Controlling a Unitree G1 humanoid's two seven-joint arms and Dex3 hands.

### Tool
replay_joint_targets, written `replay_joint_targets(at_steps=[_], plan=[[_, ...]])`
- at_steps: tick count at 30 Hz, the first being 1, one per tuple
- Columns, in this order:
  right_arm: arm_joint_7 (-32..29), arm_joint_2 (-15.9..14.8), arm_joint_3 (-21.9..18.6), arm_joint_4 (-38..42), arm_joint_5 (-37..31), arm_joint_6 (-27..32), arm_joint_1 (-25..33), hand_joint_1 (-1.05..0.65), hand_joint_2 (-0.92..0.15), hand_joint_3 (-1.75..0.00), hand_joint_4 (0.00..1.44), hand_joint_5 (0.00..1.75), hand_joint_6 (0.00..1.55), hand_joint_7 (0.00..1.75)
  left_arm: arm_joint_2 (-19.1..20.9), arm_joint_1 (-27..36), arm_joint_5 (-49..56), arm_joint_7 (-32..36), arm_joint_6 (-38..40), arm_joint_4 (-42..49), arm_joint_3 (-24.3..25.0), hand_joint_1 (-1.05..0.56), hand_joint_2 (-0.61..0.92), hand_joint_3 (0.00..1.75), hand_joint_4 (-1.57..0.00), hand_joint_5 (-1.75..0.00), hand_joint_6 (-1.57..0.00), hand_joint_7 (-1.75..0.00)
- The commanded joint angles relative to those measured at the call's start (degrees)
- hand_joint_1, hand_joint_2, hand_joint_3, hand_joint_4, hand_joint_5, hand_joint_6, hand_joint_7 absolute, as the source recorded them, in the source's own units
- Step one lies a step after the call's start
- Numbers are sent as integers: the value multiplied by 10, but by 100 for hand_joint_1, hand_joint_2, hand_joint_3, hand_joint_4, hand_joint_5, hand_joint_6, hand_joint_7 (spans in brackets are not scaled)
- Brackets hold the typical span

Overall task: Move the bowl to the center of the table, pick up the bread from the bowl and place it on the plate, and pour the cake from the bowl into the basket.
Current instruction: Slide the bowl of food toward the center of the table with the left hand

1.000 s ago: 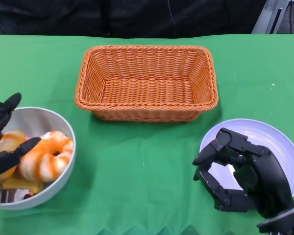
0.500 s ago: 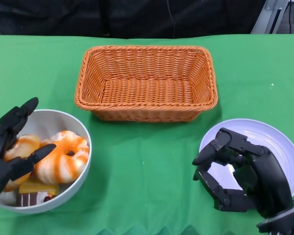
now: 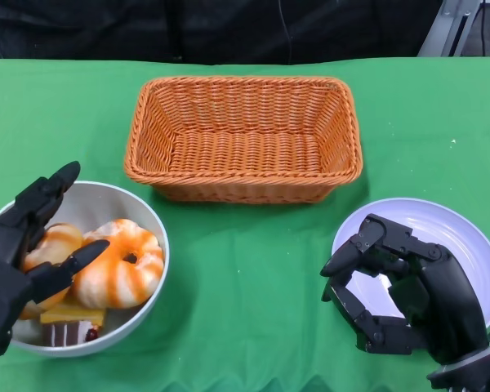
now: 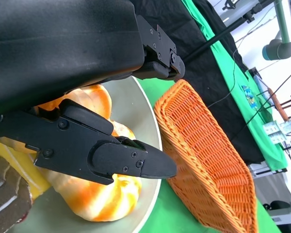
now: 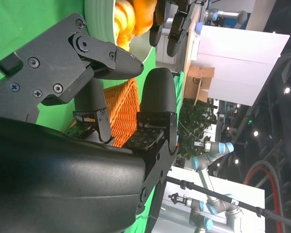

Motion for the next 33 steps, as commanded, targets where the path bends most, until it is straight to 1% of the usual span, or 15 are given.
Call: replay_joint_targets(at_steps=[1,6,12,28,33], plan=[[-3,-2,-2,-3,1,2,-1,-21,-46,-98,71,150,68,125,-12,18,0,2,31,-30,-6,-68,92,26,-22,0,-27,0],[-2,-2,-2,-4,3,2,1,-20,-47,-97,70,150,69,125,-36,27,-13,8,70,-60,-4,-67,92,27,-17,0,-24,0],[0,-3,-2,-1,4,-5,1,-20,-46,-97,71,151,69,125,-63,30,-52,2,123,-85,4,-61,92,26,-11,0,-21,0],[-1,-3,-2,-2,0,-6,0,-20,-46,-99,73,150,69,126,-74,35,-72,-11,168,-108,0,-59,92,26,-11,0,-20,0],[-3,-4,-2,-6,-2,-4,3,-21,-46,-98,72,150,69,126,-70,33,-68,-12,166,-102,-1,-59,92,27,-12,-1,-19,-1]])
